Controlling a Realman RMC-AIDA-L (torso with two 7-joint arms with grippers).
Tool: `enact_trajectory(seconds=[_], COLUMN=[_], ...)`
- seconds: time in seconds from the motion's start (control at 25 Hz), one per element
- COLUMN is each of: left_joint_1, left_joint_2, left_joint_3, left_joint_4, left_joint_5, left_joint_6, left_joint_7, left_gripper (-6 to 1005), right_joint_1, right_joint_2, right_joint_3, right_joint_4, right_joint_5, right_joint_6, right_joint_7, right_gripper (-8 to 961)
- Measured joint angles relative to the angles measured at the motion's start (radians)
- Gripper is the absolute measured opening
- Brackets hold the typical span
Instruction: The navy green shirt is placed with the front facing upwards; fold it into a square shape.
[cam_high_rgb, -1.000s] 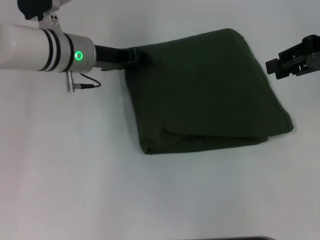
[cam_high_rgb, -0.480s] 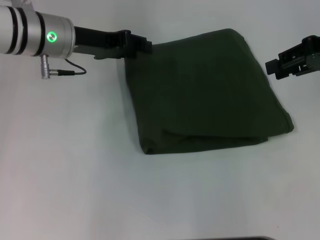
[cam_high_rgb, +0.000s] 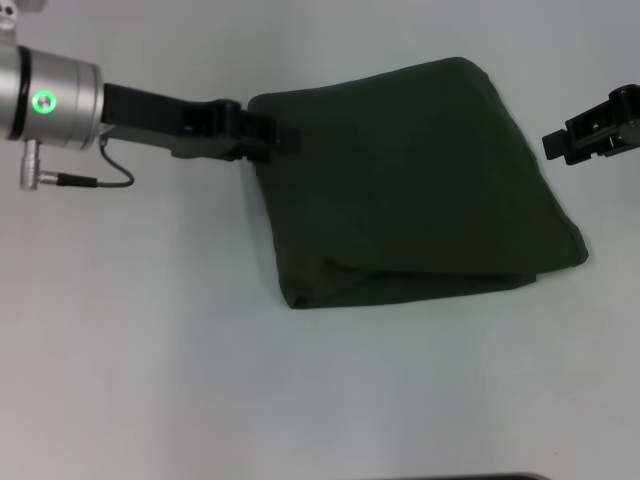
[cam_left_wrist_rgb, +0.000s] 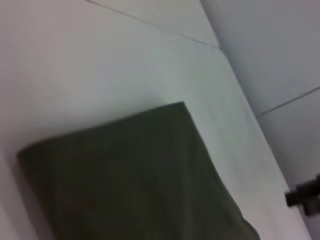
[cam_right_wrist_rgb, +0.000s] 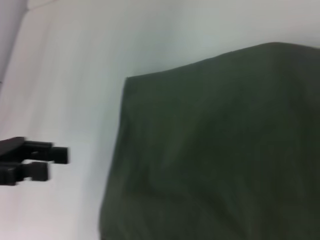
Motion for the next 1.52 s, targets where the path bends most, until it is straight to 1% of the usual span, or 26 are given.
enact_trajectory(seconds=[0.08,0.28,0.52,0.92,1.04,1.2,1.4,1.52], left_joint_1=[0.018,0.041,0.052,0.067,0.078,0.095,0.105,0.107], left_joint_2=[0.003,0.003,-0.001,0.003,0.003,-0.004,-0.006,-0.006], left_joint_3=[-0.008,-0.014,-0.016,-0.040,-0.041,-0.041,-0.041,-0.042], left_joint_4=[0.000,0.003,0.002,0.000,-0.007,-0.009,-0.009,-0.009], left_joint_5=[0.008,0.058,0.078,0.079,0.079,0.079,0.079,0.079], left_joint_6=[0.005,0.048,0.087,0.108,0.113,0.118,0.118,0.116], left_joint_7=[-0.027,-0.073,-0.094,-0.102,-0.102,-0.101,-0.101,-0.100], left_gripper=[563,565,568,559,556,552,548,545], right_joint_1=[0.001,0.007,0.005,-0.034,-0.044,-0.050,-0.048,-0.043], right_joint_2=[0.003,0.009,0.011,0.001,-0.001,-0.002,0.009,0.023], right_joint_3=[-0.012,-0.063,-0.100,-0.099,-0.092,-0.092,-0.099,-0.102], right_joint_4=[0.003,0.004,0.001,-0.007,-0.008,-0.005,-0.003,0.009], right_joint_5=[-0.012,-0.031,-0.036,-0.123,-0.149,-0.164,-0.165,-0.168], right_joint_6=[0.021,0.062,0.047,-0.043,-0.046,-0.026,0.003,0.023], right_joint_7=[-0.018,-0.029,-0.040,-0.057,-0.063,-0.063,-0.060,-0.059], right_gripper=[430,429,428,427,428,428,428,428])
